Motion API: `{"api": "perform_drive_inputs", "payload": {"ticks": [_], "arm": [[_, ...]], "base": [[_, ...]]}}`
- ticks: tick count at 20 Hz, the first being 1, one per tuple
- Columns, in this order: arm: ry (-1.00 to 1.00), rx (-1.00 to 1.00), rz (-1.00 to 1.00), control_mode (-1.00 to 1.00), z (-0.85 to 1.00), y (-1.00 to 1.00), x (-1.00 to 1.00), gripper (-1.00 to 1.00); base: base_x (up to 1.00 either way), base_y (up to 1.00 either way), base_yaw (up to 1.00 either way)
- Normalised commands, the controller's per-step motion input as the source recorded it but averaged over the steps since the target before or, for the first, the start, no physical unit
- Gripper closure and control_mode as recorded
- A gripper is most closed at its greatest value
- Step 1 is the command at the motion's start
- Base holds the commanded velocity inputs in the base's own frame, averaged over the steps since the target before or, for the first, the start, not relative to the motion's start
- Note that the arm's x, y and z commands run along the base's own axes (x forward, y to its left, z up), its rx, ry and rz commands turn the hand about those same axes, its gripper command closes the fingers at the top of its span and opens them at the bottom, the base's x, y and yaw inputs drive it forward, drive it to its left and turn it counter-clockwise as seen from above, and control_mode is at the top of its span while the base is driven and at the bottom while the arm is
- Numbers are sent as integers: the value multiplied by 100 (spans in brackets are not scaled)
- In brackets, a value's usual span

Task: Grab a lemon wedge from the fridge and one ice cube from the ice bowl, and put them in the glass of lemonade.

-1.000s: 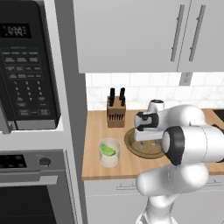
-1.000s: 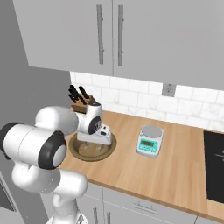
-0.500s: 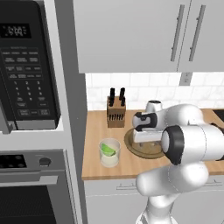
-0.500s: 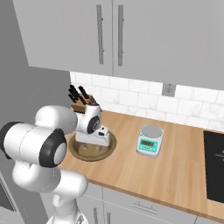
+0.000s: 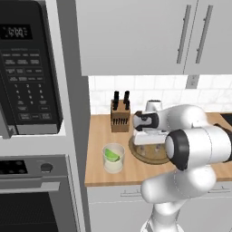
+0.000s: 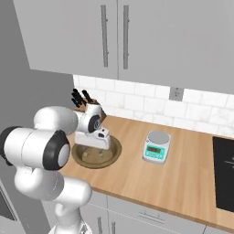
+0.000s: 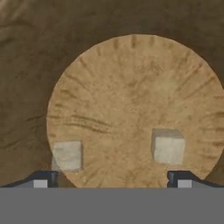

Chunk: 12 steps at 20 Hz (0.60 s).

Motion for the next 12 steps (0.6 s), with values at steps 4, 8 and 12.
{"api": "perform_drive_inputs", "payload": {"ticks": [4, 8, 12], "arm": [[3, 0, -11, -100, 18, -28, -2, -100], [3, 4, -4, -100, -6, -56, -7, -100], [22, 0, 0, -100, -53, -4, 16, -100]], "base": [[0, 0, 0], [0, 0, 0], [0, 0, 0]]}}
